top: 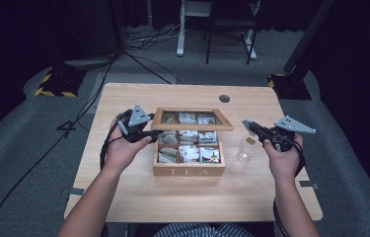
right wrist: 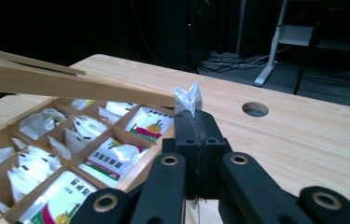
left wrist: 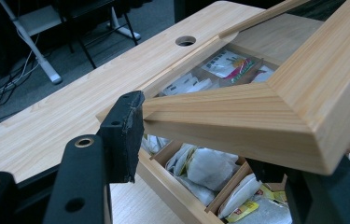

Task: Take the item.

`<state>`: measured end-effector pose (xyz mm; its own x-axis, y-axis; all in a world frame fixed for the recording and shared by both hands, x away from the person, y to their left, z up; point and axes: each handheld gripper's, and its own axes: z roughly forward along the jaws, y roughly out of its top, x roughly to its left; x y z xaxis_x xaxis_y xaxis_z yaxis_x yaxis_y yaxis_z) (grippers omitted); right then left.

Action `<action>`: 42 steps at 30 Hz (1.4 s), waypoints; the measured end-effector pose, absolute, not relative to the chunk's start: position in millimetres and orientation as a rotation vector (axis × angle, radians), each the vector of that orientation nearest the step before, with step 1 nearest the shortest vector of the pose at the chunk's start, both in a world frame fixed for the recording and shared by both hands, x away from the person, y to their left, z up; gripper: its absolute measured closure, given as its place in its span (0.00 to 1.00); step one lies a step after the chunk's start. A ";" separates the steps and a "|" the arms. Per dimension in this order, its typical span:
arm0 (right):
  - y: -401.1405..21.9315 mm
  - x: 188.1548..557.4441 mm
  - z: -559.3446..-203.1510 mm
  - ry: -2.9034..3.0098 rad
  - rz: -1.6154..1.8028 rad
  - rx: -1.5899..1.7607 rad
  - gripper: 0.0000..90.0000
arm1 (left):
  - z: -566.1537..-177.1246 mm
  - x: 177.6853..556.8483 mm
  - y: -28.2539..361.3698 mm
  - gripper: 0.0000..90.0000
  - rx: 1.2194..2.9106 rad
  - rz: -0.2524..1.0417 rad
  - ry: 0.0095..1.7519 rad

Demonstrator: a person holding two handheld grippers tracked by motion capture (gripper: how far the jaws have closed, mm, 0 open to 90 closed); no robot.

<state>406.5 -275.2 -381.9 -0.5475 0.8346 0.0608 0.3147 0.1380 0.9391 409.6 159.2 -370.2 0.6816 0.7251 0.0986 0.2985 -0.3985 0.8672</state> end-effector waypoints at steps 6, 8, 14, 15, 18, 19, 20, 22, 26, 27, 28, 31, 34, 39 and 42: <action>-278.1 409.7 -398.3 1.948 1.397 1.124 1.00 | -370.3 409.4 159.2 0.49 1.988 0.591 0.791; -278.1 409.3 -403.3 1.959 1.387 1.130 1.00 | -370.3 409.5 159.2 0.49 1.988 0.591 0.791; -278.6 407.4 -412.4 1.961 1.386 1.142 1.00 | -370.3 409.6 159.2 0.49 1.988 0.591 0.790; -278.5 407.2 -413.5 1.964 1.383 1.145 1.00 | -370.3 409.7 159.2 0.49 1.988 0.591 0.790; -278.6 407.2 -417.3 1.970 1.377 1.151 1.00 | -370.4 409.6 159.1 0.49 1.989 0.591 0.789; -278.8 407.0 -418.5 1.971 1.380 1.154 1.00 | -370.3 409.6 159.1 0.49 1.990 0.592 0.788; -279.1 406.9 -419.5 1.969 1.379 1.158 1.00 | -370.4 409.5 159.1 0.49 1.991 0.592 0.788; -280.2 406.2 -421.5 1.969 1.379 1.163 1.00 | -370.4 409.5 159.1 0.49 1.990 0.592 0.788; -282.1 404.7 -425.1 1.970 1.378 1.173 1.00 | -370.4 409.6 158.9 0.49 1.991 0.594 0.788; -282.6 404.4 -425.7 1.970 1.380 1.177 1.00 | -370.4 409.5 158.7 0.49 1.990 0.593 0.790; -283.1 404.4 -426.1 1.972 1.382 1.175 1.00 | -370.5 409.4 158.6 0.49 1.989 0.591 0.791; -283.8 404.8 -427.2 1.982 1.368 1.197 0.80 | -370.5 409.4 158.6 0.49 1.989 0.591 0.791; -287.6 402.8 -422.5 1.944 1.345 1.220 0.58 | -370.5 409.3 158.5 0.49 1.992 0.592 0.790; -297.8 400.0 -406.1 1.909 1.341 1.222 0.53 | -371.1 409.4 157.1 0.48 1.999 0.599 0.790; -305.1 399.6 -404.4 1.899 1.301 1.241 0.52 | -371.1 409.3 156.9 0.48 2.001 0.598 0.788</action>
<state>399.6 -305.1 -404.4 -0.4446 0.8926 0.0753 0.3927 0.1186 0.9120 409.3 156.9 -371.1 0.6827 0.7224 0.1093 0.2995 -0.4132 0.8600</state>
